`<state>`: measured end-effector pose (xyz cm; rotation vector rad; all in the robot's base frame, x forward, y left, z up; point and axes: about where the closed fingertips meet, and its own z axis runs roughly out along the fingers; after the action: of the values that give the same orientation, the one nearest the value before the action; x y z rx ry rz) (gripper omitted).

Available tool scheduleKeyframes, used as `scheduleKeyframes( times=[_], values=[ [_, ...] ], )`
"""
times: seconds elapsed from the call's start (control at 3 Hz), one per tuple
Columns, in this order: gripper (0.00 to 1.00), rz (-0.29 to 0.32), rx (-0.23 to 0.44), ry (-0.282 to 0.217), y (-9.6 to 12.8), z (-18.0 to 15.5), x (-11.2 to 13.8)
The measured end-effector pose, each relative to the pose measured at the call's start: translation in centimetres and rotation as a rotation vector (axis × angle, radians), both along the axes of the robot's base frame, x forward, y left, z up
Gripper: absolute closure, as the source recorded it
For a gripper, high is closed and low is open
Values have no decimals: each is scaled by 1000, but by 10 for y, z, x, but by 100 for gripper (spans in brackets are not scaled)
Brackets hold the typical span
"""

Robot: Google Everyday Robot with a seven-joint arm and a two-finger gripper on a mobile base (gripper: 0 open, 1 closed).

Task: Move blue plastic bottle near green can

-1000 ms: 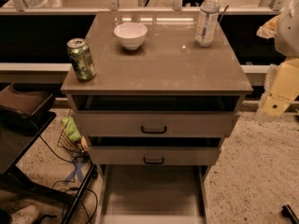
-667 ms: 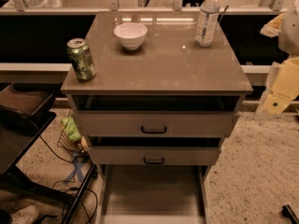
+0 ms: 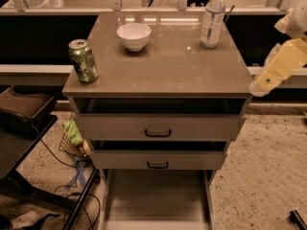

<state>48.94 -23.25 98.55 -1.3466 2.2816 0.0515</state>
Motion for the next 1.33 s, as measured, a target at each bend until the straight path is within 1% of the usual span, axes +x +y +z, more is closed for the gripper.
scheduleKeyframes(
  times=[0.33,0.67,1.0,1.33],
  values=[
    [0,-216,138,-61,-17,8,31],
    [0,-393,215,-144,-28,20,52],
    [0,-536,242,-255,-38,28,62],
    [0,-633,254,-399,-43,40,78]
  ],
)
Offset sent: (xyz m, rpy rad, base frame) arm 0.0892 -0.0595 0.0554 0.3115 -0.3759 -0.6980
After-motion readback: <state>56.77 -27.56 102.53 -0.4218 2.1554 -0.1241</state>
